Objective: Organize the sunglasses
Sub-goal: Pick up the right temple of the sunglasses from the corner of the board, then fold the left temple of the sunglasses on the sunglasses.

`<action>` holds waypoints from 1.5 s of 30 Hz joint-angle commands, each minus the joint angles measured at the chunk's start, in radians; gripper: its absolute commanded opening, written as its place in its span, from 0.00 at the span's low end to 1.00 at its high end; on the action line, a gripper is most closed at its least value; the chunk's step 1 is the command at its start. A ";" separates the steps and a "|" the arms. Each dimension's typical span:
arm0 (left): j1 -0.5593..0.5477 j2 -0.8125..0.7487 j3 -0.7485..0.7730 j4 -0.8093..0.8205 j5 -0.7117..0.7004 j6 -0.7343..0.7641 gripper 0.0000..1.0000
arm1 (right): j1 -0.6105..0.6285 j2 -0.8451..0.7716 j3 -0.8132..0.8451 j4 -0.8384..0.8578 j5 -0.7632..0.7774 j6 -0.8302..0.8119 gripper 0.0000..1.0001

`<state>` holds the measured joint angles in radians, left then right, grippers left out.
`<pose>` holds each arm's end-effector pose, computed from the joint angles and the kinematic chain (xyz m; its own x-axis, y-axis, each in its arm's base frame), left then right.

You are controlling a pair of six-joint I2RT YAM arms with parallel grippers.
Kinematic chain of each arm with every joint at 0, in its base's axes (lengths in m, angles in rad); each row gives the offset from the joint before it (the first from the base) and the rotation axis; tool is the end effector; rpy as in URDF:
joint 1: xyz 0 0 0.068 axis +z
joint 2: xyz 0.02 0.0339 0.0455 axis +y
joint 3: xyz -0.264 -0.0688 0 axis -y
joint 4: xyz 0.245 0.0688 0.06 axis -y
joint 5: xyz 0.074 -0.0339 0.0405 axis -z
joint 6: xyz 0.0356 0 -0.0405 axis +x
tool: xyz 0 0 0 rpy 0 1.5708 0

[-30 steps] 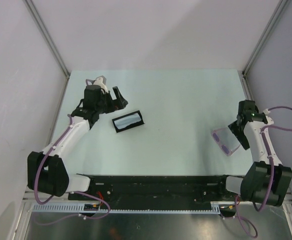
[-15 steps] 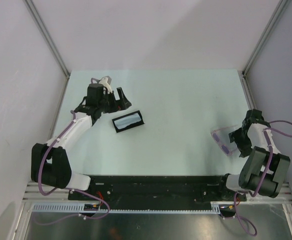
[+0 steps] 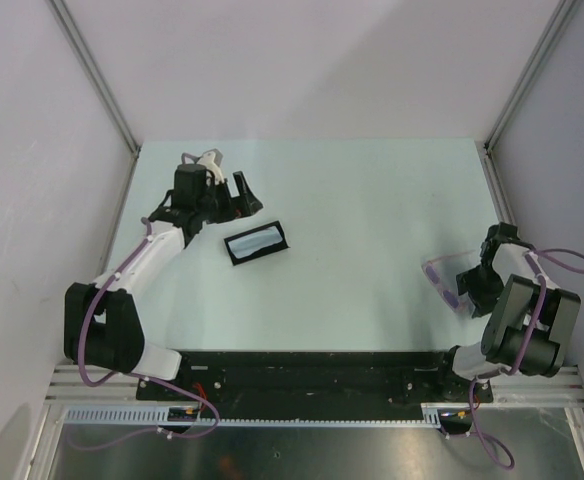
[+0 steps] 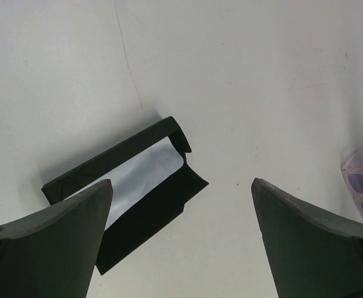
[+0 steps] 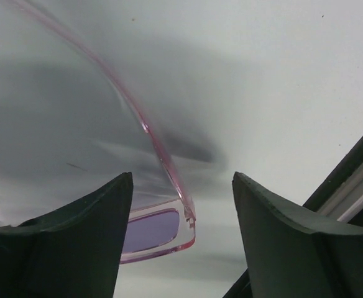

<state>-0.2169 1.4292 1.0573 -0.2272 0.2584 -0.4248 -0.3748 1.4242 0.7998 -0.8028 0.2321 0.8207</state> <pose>0.3128 -0.0783 0.2806 -0.6724 -0.2598 -0.6931 0.1504 0.8689 -0.4717 0.2118 -0.0921 0.1726 -0.3448 0.9008 -0.2641 0.9376 0.3441 -0.0505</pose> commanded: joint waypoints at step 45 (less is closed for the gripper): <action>-0.027 0.022 0.239 0.023 0.694 0.015 1.00 | 0.646 -0.183 0.266 0.496 -0.350 -0.532 0.00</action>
<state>-0.2203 1.4944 1.2205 -0.2321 0.7490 -0.4259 0.2424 1.3479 1.0004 -0.4191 -0.0166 0.4194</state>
